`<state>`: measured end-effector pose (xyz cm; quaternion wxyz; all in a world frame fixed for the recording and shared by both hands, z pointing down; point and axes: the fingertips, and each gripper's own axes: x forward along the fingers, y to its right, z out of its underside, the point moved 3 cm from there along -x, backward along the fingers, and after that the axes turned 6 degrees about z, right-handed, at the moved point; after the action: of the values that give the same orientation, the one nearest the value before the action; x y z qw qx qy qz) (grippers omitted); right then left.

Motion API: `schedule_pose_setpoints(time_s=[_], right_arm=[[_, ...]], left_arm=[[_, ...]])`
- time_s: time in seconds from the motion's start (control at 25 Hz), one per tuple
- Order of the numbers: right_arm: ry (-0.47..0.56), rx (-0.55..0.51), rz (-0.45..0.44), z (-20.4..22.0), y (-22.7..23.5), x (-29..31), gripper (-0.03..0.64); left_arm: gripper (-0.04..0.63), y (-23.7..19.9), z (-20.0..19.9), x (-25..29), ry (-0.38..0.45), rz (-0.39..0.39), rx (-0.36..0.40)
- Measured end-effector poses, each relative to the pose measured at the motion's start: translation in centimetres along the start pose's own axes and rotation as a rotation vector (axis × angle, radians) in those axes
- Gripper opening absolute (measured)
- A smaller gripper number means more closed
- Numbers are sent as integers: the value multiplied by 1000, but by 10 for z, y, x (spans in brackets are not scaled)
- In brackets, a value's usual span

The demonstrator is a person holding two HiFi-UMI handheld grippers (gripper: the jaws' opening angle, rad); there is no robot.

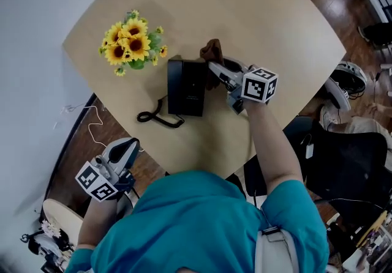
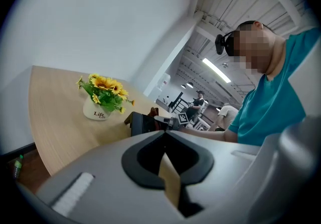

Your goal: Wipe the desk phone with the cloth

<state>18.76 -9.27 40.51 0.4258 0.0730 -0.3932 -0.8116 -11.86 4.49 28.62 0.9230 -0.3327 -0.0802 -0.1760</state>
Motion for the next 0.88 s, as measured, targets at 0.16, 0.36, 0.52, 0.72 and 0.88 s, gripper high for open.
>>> schedule_pose_setpoints(time_s=[0.16, 0.36, 0.52, 0.72, 0.88], right_arm=[[60, 47, -37, 0, -2, -12, 114], [27, 52, -79, 9, -11, -9, 115], [-38, 54, -88, 40, -20, -17, 115], [-246, -65, -92, 101, -51, -39, 114], [-527, -233, -110, 160, -80, -54, 114]], left_arm=[[5, 11, 2, 4, -22, 2, 15], [5, 22, 5, 3, -44, -9, 23], [5, 32, 10, 3, -66, -4, 34], [5, 38, 14, 3, -78, -5, 39], [5, 43, 17, 10, -95, 14, 52]])
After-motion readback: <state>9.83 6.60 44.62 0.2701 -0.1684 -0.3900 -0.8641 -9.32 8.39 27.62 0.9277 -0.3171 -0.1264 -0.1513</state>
